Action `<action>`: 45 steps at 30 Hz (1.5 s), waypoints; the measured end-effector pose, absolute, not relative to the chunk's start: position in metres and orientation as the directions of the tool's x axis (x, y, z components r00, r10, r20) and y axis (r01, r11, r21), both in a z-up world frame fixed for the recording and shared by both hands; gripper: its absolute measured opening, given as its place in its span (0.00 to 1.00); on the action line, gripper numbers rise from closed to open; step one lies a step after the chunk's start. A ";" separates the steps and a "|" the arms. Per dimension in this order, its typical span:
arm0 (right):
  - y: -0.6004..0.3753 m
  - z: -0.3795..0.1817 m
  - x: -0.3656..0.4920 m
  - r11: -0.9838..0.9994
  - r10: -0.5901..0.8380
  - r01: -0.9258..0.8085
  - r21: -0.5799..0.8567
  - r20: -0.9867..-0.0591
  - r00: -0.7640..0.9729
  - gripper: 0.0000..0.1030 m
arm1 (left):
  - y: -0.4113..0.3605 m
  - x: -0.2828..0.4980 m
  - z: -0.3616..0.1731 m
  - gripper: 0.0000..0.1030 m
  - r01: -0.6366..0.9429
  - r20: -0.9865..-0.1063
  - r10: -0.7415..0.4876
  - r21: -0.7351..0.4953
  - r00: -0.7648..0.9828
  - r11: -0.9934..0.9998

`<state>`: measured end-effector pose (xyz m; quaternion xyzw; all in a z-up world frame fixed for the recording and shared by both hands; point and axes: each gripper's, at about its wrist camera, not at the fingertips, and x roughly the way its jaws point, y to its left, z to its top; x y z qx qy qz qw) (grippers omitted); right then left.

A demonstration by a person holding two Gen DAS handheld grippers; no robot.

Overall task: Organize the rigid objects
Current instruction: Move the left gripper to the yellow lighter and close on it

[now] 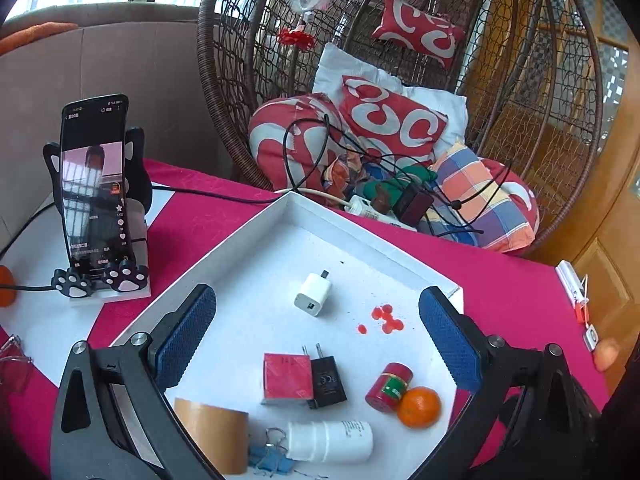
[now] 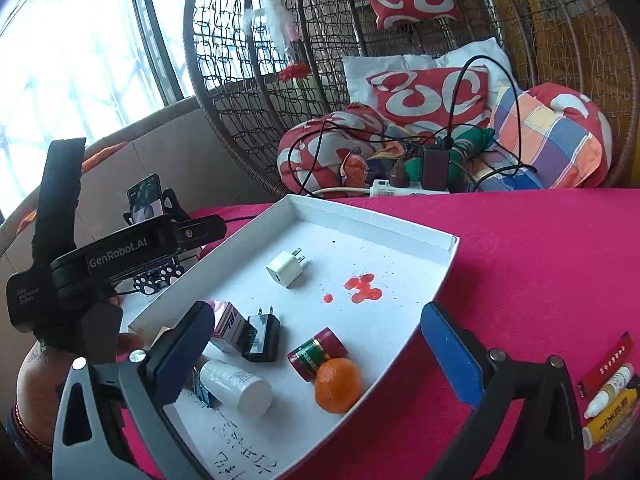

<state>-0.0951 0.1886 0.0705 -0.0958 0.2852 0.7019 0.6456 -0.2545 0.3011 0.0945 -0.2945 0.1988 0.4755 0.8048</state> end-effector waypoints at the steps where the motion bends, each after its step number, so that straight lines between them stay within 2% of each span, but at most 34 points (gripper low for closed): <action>1: 0.178 0.076 -0.090 0.005 0.868 -0.957 0.290 -0.476 -0.140 1.00 | 0.292 -0.253 0.097 0.99 -0.875 -0.590 0.648 -0.290 0.482 0.388; 6: 0.116 0.120 -0.053 0.083 0.961 -0.938 0.336 -0.276 -0.014 1.00 | 0.253 -0.249 0.109 0.99 -0.843 -0.533 0.654 -0.320 0.538 0.432; 10: 0.069 0.145 -0.023 0.034 0.988 -0.894 0.447 -0.148 -0.036 1.00 | 0.227 -0.239 0.122 0.99 -0.819 -0.478 0.666 -0.287 0.572 0.497; 11: 0.063 0.143 -0.017 0.045 0.988 -0.876 0.480 -0.150 -0.032 1.00 | 0.222 -0.235 0.122 0.99 -0.808 -0.471 0.659 -0.280 0.586 0.518; 14: 0.057 0.125 -0.002 0.083 0.971 -0.836 0.542 -0.234 -0.055 1.00 | 0.209 -0.219 0.116 0.99 -0.766 -0.481 0.608 -0.267 0.631 0.584; 16: 0.041 0.110 0.003 0.154 0.974 -0.817 0.555 -0.223 0.032 1.00 | 0.203 -0.208 0.105 0.99 -0.737 -0.512 0.556 -0.269 0.655 0.620; 21: 0.004 0.087 0.011 0.336 0.940 -0.802 0.494 -0.224 0.256 1.00 | 0.189 -0.182 0.076 0.99 -0.713 -0.594 0.478 -0.253 0.648 0.654; 28: -0.011 0.074 0.037 0.487 0.872 -0.723 0.491 -0.315 0.374 1.00 | 0.170 -0.152 0.052 0.99 -0.662 -0.665 0.383 -0.227 0.641 0.714; 32: -0.027 0.073 0.046 0.507 0.862 -0.685 0.524 -0.291 0.415 1.00 | 0.163 -0.135 0.038 0.99 -0.630 -0.707 0.325 -0.217 0.628 0.746; 37: -0.026 0.068 0.047 0.514 0.858 -0.680 0.523 -0.307 0.412 1.00 | 0.150 -0.099 0.025 0.99 -0.569 -0.751 0.263 -0.178 0.606 0.803; 41: -0.026 0.065 0.046 0.512 0.859 -0.677 0.529 -0.314 0.404 1.00 | 0.143 -0.061 0.015 0.99 -0.552 -0.779 0.279 -0.101 0.561 0.828; 42: -0.027 0.065 0.047 0.513 0.858 -0.675 0.531 -0.314 0.406 1.00 | 0.142 -0.053 0.011 0.98 -0.555 -0.790 0.279 -0.091 0.546 0.827; 45: -0.032 0.067 0.048 0.526 0.850 -0.671 0.522 -0.308 0.427 1.00 | 0.139 -0.033 0.000 0.84 -0.529 -0.817 0.244 -0.085 0.522 0.844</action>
